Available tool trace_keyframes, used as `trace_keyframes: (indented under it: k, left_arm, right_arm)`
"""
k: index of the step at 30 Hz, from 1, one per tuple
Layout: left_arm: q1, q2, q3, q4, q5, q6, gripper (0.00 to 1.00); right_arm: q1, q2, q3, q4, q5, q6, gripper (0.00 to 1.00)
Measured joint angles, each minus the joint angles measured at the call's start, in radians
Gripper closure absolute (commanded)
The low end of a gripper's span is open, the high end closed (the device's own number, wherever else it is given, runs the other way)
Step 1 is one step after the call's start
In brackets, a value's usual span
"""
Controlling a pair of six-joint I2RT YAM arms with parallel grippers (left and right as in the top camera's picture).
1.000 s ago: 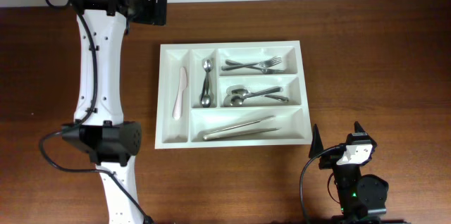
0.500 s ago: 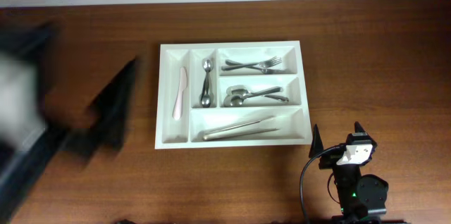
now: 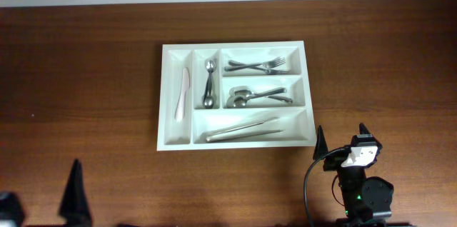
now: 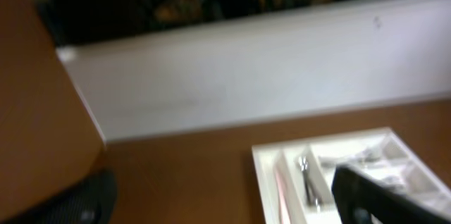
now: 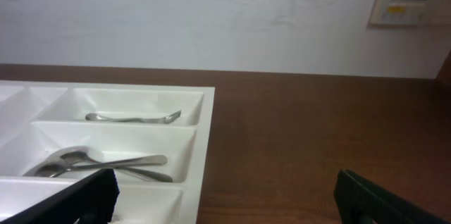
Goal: Pack container
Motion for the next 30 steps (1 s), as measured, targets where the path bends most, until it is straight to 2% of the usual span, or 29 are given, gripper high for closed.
trace_keyframes:
  k: [5, 13, 18, 23, 30]
  left_arm:
    - [0.134, -0.254, -0.491, 0.261, 0.08, 0.003, 0.01]
    - [0.225, -0.497, -1.056, 0.616, 0.217, 0.004, 0.01]
    - [0.229, -0.538, -1.285, 0.771, 0.287, 0.003, 0.01]
    - [0.229, -0.54, -1.437, 0.871, 0.313, 0.003, 0.01]
    - [0.229, -0.544, -1.548, 0.885, 0.32, -0.005, 0.01]
  right_arm:
    - [0.0, 0.0, 0.0, 0.001, 0.001, 0.0, 0.01]
    - [0.0, 0.0, 0.0, 0.0, 0.003, 0.0, 0.01]
    - [0.0, 0.0, 0.0, 0.0, 0.003, 0.0, 0.01]
    - [0.0, 0.0, 0.0, 0.0, 0.003, 0.0, 0.01]
    - [0.0, 0.0, 0.0, 0.0, 0.003, 0.0, 0.01]
